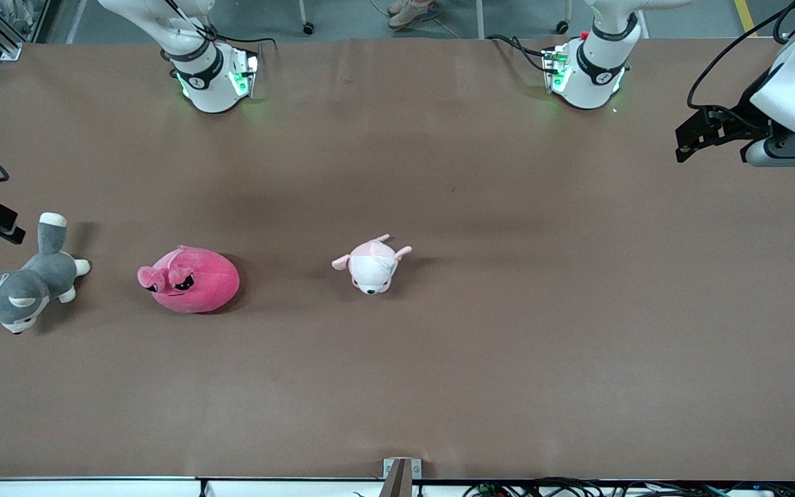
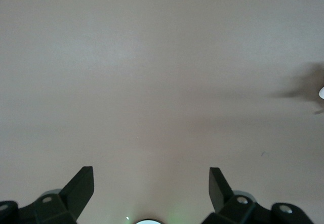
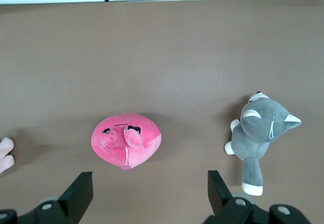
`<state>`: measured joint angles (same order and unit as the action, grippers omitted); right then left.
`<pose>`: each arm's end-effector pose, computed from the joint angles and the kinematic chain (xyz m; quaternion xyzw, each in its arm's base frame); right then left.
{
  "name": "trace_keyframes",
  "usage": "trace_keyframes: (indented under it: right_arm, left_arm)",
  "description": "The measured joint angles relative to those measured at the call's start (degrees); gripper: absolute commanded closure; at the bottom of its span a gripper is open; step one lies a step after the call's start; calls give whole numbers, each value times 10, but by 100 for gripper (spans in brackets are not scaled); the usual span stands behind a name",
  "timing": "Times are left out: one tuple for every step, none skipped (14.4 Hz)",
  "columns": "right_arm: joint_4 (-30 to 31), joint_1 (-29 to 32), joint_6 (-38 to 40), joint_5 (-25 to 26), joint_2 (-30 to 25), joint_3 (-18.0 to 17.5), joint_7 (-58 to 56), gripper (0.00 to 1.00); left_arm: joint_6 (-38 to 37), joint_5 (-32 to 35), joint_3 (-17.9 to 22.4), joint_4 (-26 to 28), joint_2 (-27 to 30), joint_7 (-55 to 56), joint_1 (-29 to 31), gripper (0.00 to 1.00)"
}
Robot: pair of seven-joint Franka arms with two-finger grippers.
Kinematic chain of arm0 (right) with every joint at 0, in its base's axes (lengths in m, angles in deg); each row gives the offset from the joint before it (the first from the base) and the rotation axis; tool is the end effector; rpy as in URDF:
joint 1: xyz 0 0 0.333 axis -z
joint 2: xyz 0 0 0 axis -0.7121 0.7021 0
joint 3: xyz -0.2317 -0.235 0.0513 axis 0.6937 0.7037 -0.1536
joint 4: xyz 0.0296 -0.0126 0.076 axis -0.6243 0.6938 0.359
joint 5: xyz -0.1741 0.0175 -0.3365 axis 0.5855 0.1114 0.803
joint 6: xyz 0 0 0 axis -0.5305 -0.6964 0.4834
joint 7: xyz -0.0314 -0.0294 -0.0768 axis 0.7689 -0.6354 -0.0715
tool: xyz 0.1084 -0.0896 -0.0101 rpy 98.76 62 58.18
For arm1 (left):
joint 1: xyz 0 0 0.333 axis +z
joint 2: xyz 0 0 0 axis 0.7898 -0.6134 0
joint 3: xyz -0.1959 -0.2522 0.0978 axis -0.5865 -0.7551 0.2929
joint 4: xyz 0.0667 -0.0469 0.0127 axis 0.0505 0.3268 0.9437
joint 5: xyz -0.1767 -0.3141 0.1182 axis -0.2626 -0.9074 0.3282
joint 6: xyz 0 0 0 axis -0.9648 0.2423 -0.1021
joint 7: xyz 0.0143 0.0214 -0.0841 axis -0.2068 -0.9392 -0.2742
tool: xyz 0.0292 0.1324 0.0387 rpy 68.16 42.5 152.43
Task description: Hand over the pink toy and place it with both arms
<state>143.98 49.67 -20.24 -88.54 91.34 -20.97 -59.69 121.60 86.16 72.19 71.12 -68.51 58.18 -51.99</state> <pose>0.6031 -0.0486 0.6287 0.9985 -0.0141 0.0532 0.0060 0.5020 -0.0774 0.6287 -0.9998 0.0144 0.0088 0.0064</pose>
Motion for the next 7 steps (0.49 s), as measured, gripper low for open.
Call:
trace_keyframes:
  right_arm:
    - [2,0,0,0,-7,1,0,0]
    - [6,0,0,1,-14,2,0,0]
    - [12,0,0,1,-21,2,0,0]
    - [19,0,0,1,-27,2,0,0]
    - [29,0,0,1,-34,2,4,0]
    - [39,0,0,1,-41,2,10,0]
    - [47,0,0,1,-46,2,16,0]
  left_arm:
    - [-5,0,0,-3,0,0,0,0]
    - [-10,0,0,-7,0,0,0,0]
    - [-13,0,0,-9,1,0,0,0]
    - [-14,0,0,-11,1,0,0,0]
    - [-15,0,0,-12,1,0,0,0]
    - [-15,0,0,-13,1,0,0,0]
    - [-15,0,0,-13,1,0,0,0]
